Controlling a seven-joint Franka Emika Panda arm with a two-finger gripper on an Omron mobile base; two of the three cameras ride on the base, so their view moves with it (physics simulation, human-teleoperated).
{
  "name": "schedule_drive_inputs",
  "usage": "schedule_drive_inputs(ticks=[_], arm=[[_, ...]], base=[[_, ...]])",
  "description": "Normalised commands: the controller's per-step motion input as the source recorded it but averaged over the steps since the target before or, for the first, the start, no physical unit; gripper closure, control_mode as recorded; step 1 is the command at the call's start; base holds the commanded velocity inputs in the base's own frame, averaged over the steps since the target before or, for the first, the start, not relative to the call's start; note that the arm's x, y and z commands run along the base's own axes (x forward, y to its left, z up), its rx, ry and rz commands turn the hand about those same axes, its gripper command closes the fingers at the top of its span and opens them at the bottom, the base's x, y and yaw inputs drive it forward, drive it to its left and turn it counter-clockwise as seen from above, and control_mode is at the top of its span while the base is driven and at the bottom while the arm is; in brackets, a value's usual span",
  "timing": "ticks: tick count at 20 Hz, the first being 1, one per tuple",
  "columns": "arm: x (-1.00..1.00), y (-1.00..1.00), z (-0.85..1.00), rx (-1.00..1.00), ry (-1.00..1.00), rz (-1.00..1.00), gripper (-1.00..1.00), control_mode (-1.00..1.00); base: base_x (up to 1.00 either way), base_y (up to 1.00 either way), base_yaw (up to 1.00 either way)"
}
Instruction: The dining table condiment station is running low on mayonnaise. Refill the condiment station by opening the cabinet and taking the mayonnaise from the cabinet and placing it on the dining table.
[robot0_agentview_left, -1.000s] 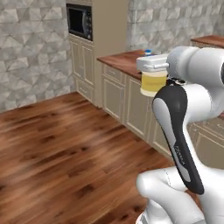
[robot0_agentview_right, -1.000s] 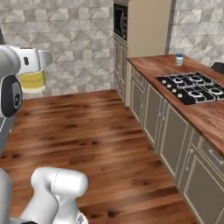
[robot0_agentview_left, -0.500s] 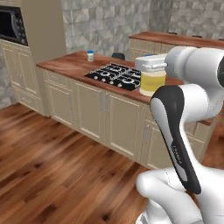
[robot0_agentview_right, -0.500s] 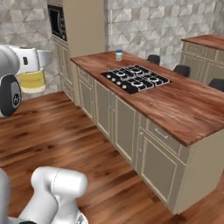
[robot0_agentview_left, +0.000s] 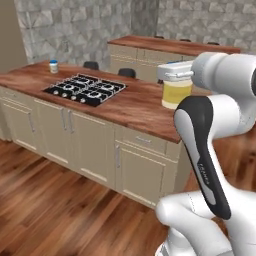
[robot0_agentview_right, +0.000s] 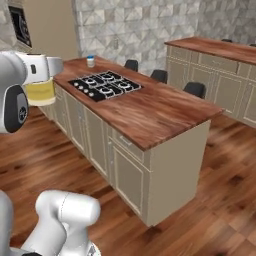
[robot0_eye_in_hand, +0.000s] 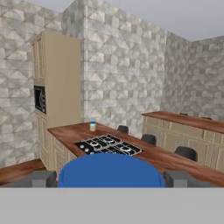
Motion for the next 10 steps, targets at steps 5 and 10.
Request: schedule_drive_inputs(ticks=[5, 10], arm=[[0.00, 0.00, 0.00, 0.00, 0.00, 0.00, 1.00, 1.00], [0.00, 0.00, 0.00, 0.00, 0.00, 0.00, 1.00, 1.00]], base=[[0.00, -1.00, -0.10], [0.20, -1.00, -0.04]])
